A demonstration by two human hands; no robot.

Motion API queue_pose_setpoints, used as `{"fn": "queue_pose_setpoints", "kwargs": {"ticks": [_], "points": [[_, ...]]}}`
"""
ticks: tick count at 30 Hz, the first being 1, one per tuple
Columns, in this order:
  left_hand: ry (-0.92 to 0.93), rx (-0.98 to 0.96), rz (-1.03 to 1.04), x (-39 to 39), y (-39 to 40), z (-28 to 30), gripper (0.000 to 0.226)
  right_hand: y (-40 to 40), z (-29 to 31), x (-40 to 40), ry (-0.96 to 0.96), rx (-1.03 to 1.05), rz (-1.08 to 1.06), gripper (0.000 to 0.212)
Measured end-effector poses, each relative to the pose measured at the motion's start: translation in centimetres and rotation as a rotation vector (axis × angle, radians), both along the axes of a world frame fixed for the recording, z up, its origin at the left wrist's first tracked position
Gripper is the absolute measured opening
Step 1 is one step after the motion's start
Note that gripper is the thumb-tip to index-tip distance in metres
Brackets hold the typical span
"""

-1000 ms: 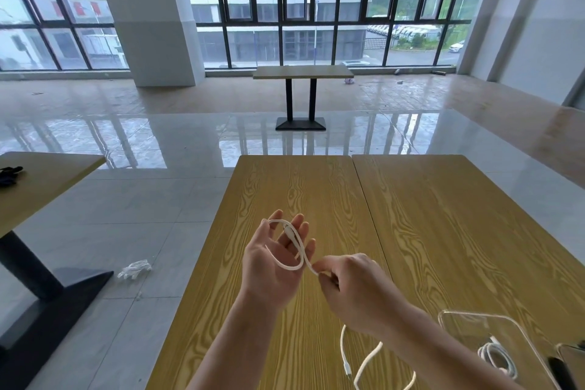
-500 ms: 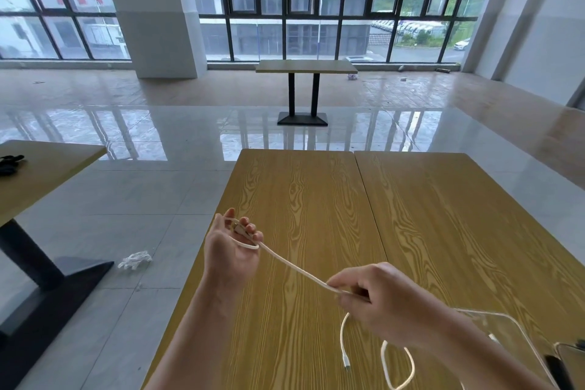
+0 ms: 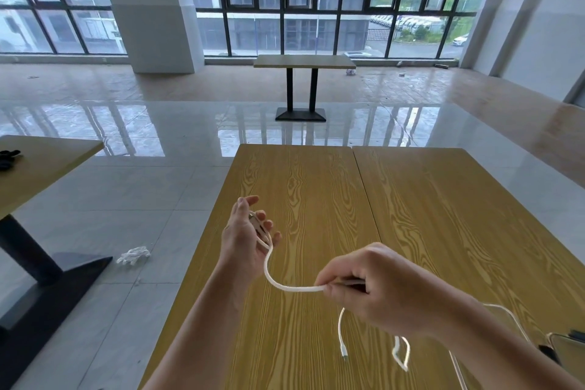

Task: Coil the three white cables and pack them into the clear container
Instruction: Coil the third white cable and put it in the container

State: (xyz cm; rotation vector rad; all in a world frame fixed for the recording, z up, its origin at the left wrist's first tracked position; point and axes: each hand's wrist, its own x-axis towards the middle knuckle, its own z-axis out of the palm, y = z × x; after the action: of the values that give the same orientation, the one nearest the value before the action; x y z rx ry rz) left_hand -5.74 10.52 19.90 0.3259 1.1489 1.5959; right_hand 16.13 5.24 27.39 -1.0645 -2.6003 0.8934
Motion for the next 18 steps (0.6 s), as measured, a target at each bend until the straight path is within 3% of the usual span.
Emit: {"fn": "queue_pose_setpoints", "kwargs": {"ticks": [4, 11, 16, 18], "points": [[0.223, -0.027, -0.172, 1.3, -0.8, 0.8, 0.039, 1.0, 0.1, 0.0, 0.114, 0.128, -0.05, 0.012], [0.281, 0.0, -0.384, 3.1, -1.5, 1.6, 0.038, 2.4, -0.1, 0.1, 0.178, 0.217, -0.111, 0.01], [0.2, -0.052, -0.284, 2.6, -1.0, 1.7, 0.036, 2.6, -0.5, 1.1, 0.169, -0.044, -0.065, 0.005], [0.218, -0.074, -0.274, 2.3, -0.8, 1.8, 0.035, 2.4, -0.6, 1.3, 0.136, -0.052, -0.01, 0.008]]}}
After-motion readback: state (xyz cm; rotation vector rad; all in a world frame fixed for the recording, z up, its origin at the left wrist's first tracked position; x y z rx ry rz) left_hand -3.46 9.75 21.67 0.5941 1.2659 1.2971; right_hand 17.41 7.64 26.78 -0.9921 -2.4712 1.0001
